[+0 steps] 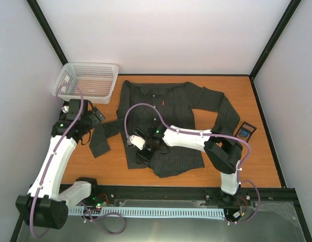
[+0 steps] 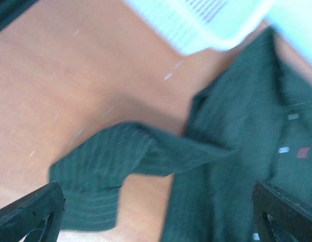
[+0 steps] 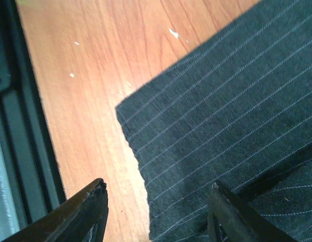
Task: Pin the brooch onto the clothing
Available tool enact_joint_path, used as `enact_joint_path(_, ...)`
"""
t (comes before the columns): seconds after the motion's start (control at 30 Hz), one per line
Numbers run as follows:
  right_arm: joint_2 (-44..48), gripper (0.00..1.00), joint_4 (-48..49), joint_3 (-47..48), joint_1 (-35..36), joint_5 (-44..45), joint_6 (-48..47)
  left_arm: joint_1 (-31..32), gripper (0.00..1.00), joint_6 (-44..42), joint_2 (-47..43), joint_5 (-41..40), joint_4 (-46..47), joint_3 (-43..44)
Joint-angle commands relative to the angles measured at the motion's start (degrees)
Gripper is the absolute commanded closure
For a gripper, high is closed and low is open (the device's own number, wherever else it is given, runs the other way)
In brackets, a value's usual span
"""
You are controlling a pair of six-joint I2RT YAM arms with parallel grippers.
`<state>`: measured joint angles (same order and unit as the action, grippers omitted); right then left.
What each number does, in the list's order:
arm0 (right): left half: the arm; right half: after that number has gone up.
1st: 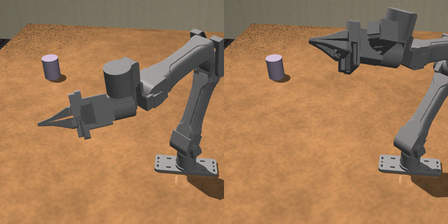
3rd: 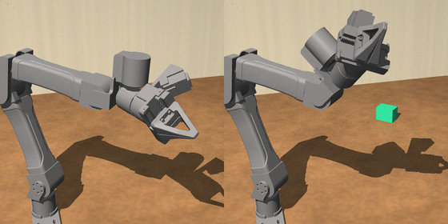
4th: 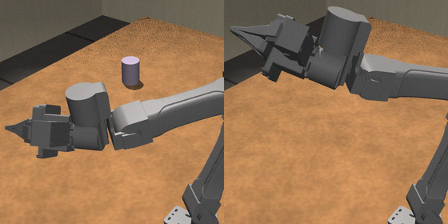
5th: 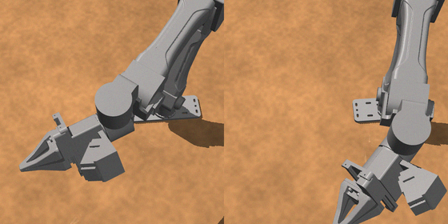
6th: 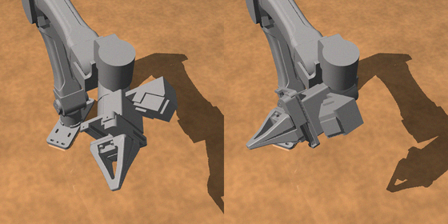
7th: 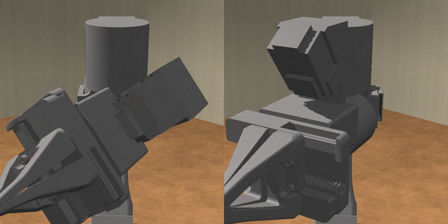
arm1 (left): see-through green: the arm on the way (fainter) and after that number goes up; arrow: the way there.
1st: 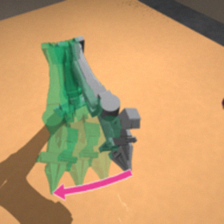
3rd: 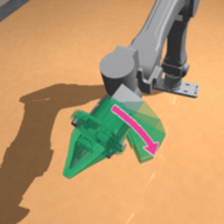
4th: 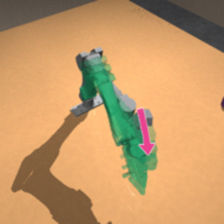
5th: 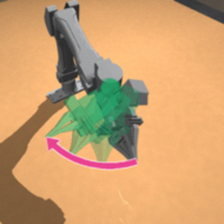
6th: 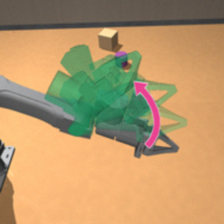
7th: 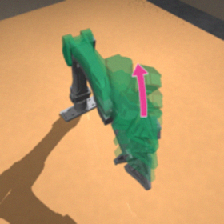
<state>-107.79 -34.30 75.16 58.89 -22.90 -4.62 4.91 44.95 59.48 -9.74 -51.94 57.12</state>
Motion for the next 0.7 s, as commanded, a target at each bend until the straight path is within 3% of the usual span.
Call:
enact_joint_path(0.0,-3.67,0.46,-6.93,3.9,1.4,5.57,0.49,-0.25,0.0,-7.27,-6.08,3.9,7.97,3.96)
enact_joint_path(0.27,-12.9,0.51,-12.19,13.2,4.12,12.34,4.66,-0.23,0.0,-9.49,-10.37,9.01,14.32,4.49)
enact_joint_path(0.4,-17.41,0.51,-14.59,17.92,6.57,11.74,4.54,-0.25,0.0,-10.67,-12.61,9.9,15.07,4.82)
enact_joint_path(0.57,-24.19,0.51,-20.2,28.92,10.69,9.0,1.75,-0.25,0.0,-12.63,-15.79,7.88,14.27,8.21)
enact_joint_path(0.67,-23.93,0.5,-20.51,35.61,10.79,-2.7,-2.4,-0.25,0.0,-13.79,-17.23,5.24,13.29,11.64)
